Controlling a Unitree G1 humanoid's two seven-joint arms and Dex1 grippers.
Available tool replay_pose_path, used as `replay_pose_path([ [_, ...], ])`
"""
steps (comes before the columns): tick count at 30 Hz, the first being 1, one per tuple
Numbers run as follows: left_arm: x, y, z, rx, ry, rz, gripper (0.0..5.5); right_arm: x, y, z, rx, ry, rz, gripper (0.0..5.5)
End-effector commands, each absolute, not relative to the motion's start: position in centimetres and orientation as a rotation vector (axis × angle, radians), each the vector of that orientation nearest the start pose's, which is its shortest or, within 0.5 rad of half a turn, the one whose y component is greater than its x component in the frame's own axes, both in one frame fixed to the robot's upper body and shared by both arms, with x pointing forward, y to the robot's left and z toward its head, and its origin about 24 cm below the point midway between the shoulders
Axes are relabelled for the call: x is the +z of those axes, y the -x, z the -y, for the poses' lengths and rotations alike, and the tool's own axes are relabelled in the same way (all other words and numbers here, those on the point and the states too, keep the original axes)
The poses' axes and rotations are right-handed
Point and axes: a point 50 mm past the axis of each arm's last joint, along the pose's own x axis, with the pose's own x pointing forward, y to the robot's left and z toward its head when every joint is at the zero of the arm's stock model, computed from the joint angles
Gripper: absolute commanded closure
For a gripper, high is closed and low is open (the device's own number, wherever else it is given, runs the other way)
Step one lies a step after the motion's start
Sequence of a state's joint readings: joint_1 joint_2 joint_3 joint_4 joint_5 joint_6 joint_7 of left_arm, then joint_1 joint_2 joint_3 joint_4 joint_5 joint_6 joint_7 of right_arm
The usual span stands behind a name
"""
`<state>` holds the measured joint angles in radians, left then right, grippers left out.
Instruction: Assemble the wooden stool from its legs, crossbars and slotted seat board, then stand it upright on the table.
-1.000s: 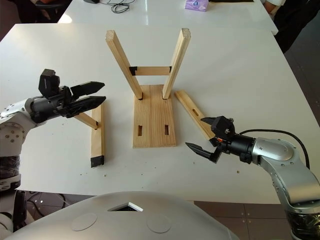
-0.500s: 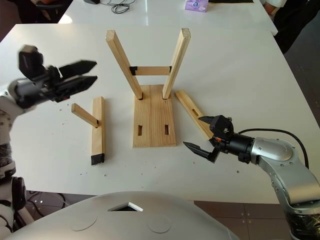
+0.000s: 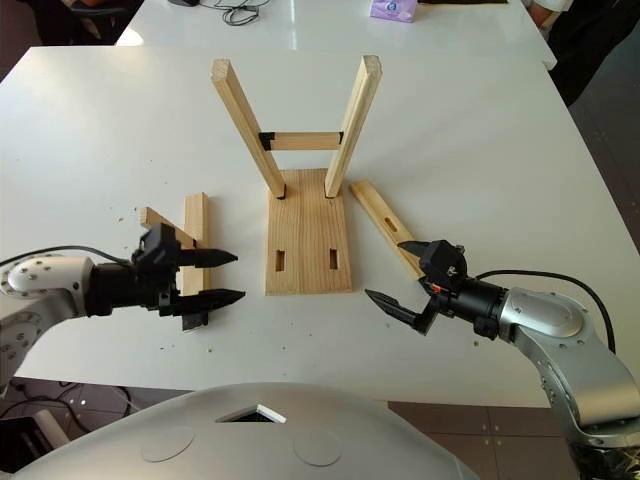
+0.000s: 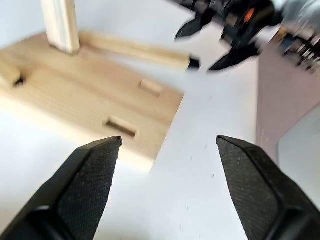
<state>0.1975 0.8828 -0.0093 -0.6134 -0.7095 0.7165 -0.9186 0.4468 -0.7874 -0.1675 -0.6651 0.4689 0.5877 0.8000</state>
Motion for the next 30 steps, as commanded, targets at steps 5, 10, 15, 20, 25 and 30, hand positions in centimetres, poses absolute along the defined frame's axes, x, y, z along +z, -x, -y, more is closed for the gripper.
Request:
replay_pose_path([
  [5, 6.5, -15.0, -19.8, -1.225, -0.161, -0.72, 1.98, 9.3, -14.6, 21.1, 0.875, 0.205, -0.513, 0.1],
  [10, 6.6, -15.7, -21.8, -1.227, -0.291, -0.751, 1.98, 9.0, -14.3, 20.9, 0.862, 0.198, -0.515, 0.1],
  [15, 7.6, -16.7, -22.8, -1.241, -0.365, -0.741, 1.98, 8.9, -14.0, 20.8, 0.845, 0.193, -0.515, 0.1],
  [20, 8.6, -18.1, -23.1, -1.219, -0.396, -0.694, 1.98, 8.9, -14.1, 20.8, 0.84, 0.197, -0.513, 0.1],
  [25, 9.1, -17.5, -24.2, -1.189, -0.377, -0.723, 1.98, 9.0, -14.1, 20.9, 0.837, 0.204, -0.515, 0.1],
  [30, 11.3, -15.8, -24.1, -1.085, -0.292, -0.775, 1.98, 9.0, -13.5, 21.1, 0.818, 0.201, -0.521, 0.1],
])
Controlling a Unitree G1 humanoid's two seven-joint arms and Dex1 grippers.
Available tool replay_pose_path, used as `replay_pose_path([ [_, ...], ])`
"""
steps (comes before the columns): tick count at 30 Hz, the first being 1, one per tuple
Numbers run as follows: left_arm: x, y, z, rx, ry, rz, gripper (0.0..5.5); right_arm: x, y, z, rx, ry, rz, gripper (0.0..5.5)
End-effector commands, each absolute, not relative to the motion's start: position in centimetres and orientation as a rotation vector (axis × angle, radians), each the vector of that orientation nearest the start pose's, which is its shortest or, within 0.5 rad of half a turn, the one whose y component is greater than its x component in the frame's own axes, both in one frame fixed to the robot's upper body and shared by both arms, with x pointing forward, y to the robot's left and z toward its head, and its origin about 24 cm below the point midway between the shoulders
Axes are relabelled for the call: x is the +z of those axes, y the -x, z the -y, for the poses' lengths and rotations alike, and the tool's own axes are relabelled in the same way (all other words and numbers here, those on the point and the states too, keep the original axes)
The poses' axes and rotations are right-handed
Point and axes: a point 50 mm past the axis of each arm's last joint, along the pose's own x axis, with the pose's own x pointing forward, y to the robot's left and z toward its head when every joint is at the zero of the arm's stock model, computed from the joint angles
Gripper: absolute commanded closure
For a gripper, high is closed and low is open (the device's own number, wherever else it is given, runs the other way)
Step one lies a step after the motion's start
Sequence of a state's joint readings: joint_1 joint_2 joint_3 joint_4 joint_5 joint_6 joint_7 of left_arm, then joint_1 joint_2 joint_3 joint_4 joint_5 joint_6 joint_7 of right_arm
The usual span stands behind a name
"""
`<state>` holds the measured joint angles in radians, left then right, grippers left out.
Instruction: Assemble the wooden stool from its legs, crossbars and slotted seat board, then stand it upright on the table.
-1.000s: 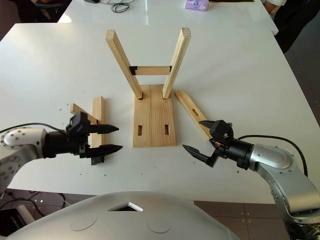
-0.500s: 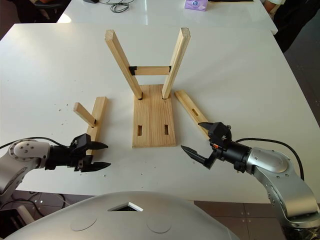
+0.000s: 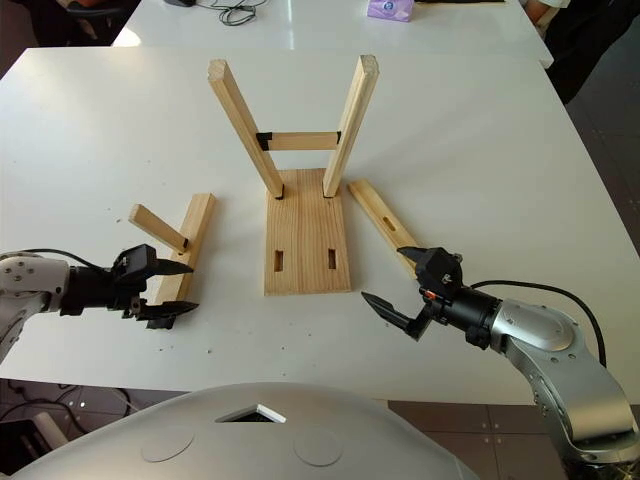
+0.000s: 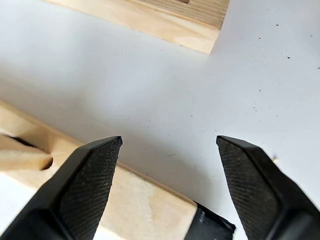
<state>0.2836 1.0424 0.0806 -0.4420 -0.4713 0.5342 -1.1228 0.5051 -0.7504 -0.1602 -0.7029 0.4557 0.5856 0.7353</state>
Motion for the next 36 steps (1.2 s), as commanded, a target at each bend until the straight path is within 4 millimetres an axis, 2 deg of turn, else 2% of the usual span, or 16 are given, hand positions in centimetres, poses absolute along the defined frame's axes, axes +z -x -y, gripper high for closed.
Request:
replay_pose_path([
  [1, 11.6, -15.8, -24.1, -1.039, -0.326, -0.79, 1.98, 9.0, -13.2, 21.1, 0.805, 0.196, -0.523, 0.1],
  [6, 12.9, -16.9, -24.1, -0.728, -0.274, -0.817, 1.98, 8.8, -12.4, 21.1, 0.766, 0.179, -0.528, 0.1],
  [11, 11.7, -16.9, -23.1, -0.553, -0.193, -0.858, 1.98, 8.8, -12.2, 20.9, 0.76, 0.176, -0.524, 0.1],
  [15, 10.8, -16.2, -22.1, -0.508, -0.115, -0.895, 1.98, 9.2, -12.4, 21.2, 0.768, 0.189, -0.522, 0.1],
  [24, 8.4, -14.7, -22.5, -0.416, -0.128, -0.973, 1.98, 9.3, -12.4, 21.5, 0.78, 0.197, -0.531, 0.1],
  [30, 6.7, -13.8, -22.4, -0.434, -0.087, -1.02, 1.98, 9.2, -12.4, 21.5, 0.779, 0.196, -0.533, 0.1],
  [36, 5.2, -14.8, -22.3, -0.419, 0.03, -1.011, 2.84, 9.1, -12.7, 21.3, 0.79, 0.199, -0.532, 0.1],
])
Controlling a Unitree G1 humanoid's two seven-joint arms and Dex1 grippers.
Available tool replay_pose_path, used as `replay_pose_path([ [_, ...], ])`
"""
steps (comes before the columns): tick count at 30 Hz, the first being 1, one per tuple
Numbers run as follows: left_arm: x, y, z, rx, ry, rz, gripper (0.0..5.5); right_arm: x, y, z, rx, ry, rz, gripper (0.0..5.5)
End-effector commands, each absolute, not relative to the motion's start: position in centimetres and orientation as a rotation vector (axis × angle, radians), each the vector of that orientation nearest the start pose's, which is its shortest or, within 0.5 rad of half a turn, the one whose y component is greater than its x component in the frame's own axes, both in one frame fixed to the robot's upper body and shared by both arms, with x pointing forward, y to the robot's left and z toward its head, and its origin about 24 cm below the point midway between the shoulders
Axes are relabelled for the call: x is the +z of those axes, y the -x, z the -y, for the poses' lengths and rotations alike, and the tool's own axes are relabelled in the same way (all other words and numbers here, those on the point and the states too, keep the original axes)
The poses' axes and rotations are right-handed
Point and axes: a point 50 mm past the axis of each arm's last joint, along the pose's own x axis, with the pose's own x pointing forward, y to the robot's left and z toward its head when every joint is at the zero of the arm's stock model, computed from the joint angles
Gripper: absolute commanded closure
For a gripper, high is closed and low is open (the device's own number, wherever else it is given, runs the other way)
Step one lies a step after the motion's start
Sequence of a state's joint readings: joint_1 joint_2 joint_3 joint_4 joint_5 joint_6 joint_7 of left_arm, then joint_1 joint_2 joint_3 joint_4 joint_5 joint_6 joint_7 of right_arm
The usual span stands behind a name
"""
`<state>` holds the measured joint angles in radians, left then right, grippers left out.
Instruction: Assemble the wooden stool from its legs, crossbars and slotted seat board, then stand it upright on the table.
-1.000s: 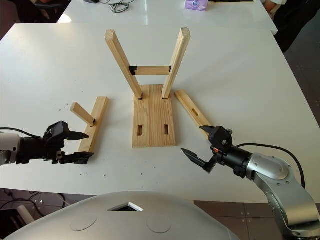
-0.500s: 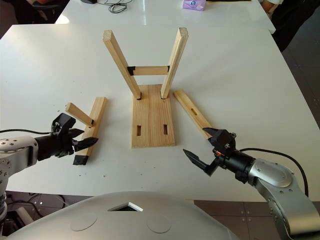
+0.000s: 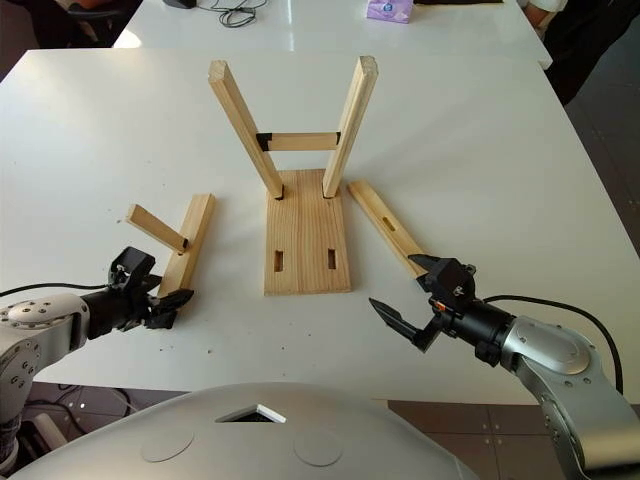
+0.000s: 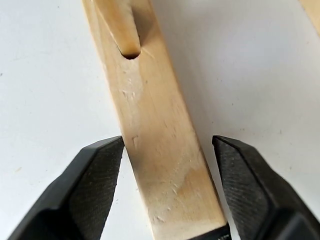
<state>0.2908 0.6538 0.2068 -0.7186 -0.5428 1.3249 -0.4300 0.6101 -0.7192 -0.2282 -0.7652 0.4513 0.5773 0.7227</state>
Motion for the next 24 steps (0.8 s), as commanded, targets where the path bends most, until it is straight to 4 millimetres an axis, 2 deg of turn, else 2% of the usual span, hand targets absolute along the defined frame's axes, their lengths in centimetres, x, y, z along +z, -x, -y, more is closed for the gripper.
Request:
replay_pose_path([
  [1, 5.0, -14.8, -22.3, -0.412, 0.038, -1.012, 3.05, 9.1, -12.7, 21.4, 0.793, 0.201, -0.532, 0.1],
  [4, 4.6, -14.6, -22.4, -0.406, 0.053, -1.025, 3.49, 9.3, -12.8, 21.5, 0.793, 0.204, -0.533, 0.1],
  [8, 4.3, -14.7, -22.6, -0.403, 0.049, -1.026, 3.49, 9.3, -12.8, 21.6, 0.796, 0.208, -0.535, 0.1],
  [12, 4.0, -16.2, -23.3, -0.357, 0.039, -0.985, 3.49, 9.2, -13.0, 21.7, 0.794, 0.21, -0.533, 0.1],
  [15, 4.7, -18.1, -24.2, -0.307, 0.045, -0.92, 3.49, 9.2, -13.0, 21.8, 0.789, 0.21, -0.531, 0.1],
  [18, 6.3, -20.9, -25.4, -0.239, 0.034, -0.813, 3.49, 9.2, -13.2, 21.9, 0.781, 0.212, -0.527, 0.1],
  [24, 12.1, -27.4, -28.1, -0.048, 0.021, -0.495, 3.49, 9.8, -14.0, 22.4, 0.803, 0.206, -0.512, 0.1],
])
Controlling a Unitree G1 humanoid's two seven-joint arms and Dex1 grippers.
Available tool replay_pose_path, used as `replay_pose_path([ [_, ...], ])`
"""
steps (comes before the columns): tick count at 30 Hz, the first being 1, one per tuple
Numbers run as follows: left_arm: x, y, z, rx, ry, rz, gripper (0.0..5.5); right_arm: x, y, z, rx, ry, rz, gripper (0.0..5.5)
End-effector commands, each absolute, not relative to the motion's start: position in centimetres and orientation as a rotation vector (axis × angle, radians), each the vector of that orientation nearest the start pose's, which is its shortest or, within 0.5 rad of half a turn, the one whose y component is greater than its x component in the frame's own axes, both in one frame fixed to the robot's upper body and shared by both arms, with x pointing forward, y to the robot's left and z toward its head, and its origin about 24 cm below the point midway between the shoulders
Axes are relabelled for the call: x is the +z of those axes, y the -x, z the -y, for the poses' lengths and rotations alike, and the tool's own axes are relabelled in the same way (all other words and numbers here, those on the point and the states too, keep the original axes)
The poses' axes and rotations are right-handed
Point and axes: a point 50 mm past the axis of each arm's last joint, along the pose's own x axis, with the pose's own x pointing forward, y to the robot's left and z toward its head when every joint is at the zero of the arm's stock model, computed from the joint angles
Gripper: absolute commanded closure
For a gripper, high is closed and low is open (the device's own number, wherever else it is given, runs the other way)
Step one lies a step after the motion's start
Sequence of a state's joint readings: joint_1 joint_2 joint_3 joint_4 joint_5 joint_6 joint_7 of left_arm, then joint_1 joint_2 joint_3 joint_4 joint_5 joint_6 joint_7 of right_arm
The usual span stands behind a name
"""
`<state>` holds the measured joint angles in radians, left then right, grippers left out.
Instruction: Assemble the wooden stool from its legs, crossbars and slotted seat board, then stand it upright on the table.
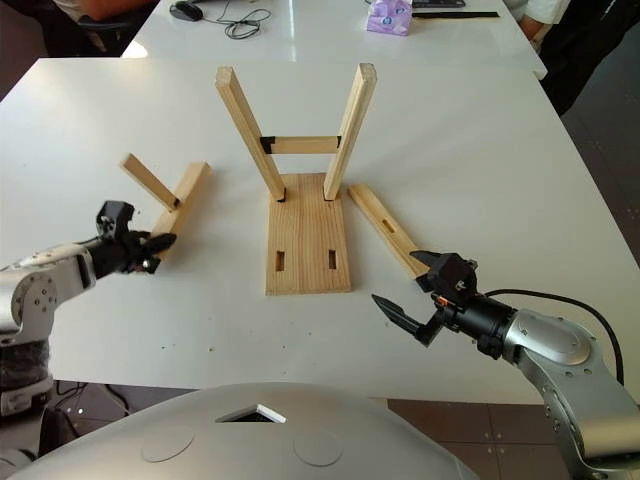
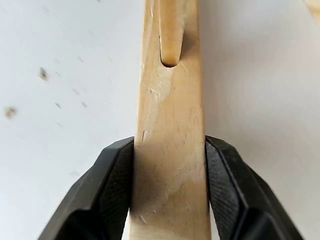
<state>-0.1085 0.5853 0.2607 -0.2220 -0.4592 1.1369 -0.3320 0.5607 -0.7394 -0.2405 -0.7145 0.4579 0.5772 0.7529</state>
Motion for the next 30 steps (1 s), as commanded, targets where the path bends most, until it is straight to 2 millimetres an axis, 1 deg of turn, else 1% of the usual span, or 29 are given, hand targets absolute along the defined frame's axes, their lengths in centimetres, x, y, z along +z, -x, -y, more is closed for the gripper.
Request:
replay_pose_path([
  [1, 13.2, -28.2, -28.3, -0.031, 0.042, -0.434, 3.49, 9.9, -14.3, 22.4, 0.808, 0.206, -0.508, 0.1],
  [2, 14.4, -29.0, -28.2, -0.034, 0.049, -0.367, 3.49, 10.0, -14.5, 22.5, 0.807, 0.206, -0.502, 0.1],
  [4, 16.7, -30.0, -27.2, -0.087, 0.083, -0.232, 3.49, 10.2, -15.1, 22.8, 0.795, 0.22, -0.487, 0.1],
  [7, 19.9, -30.5, -24.9, -0.232, 0.142, -0.04, 3.49, 10.7, -16.3, 23.4, 0.76, 0.224, -0.453, 0.1],
  [9, 22.6, -30.2, -23.4, -0.348, 0.2, 0.104, 3.49, 11.5, -17.5, 23.9, 0.725, 0.232, -0.395, 0.1],
  [11, 24.7, -29.8, -22.4, -0.453, 0.264, 0.219, 3.49, 12.6, -18.7, 24.3, 0.675, 0.229, -0.305, 0.1],
  [13, 26.7, -29.2, -20.8, -0.59, 0.301, 0.307, 3.49, 14.1, -19.7, 24.7, 0.648, 0.173, -0.179, 0.1],
  [15, 28.5, -28.1, -18.8, -0.762, 0.324, 0.376, 3.49, 15.6, -20.3, 24.8, 0.68, 0.123, -0.106, 0.1],
  [16, 29.1, -27.3, -18.0, -0.852, 0.331, 0.391, 3.49, 16.2, -20.5, 24.8, 0.719, 0.101, -0.094, 0.1],
  [17, 29.4, -26.6, -17.2, -0.933, 0.328, 0.401, 3.49, 17.0, -20.5, 24.8, 0.77, 0.071, -0.077, 0.1],
  [19, 29.6, -25.3, -16.2, -1.084, 0.303, 0.392, 3.49, 18.4, -20.2, 24.8, 0.871, 0.035, -0.06, 0.1],
  [22, 28.9, -23.4, -14.8, -1.28, 0.282, 0.33, 3.49, 20.2, -19.8, 24.8, 0.991, -0.021, -0.059, 0.1],
  [25, 27.6, -22.2, -13.9, -1.381, 0.245, 0.257, 3.49, 22.1, -19.9, 24.5, 1.074, -0.076, -0.052, 0.1],
  [27, 26.7, -21.8, -13.5, -1.417, 0.242, 0.214, 3.49, 23.1, -20.2, 24.1, 1.122, -0.087, -0.044, 0.1],
  [30, 25.8, -21.5, -13.1, -1.447, 0.256, 0.179, 3.49, 24.2, -20.4, 23.3, 1.197, -0.106, -0.048, 0.1],
])
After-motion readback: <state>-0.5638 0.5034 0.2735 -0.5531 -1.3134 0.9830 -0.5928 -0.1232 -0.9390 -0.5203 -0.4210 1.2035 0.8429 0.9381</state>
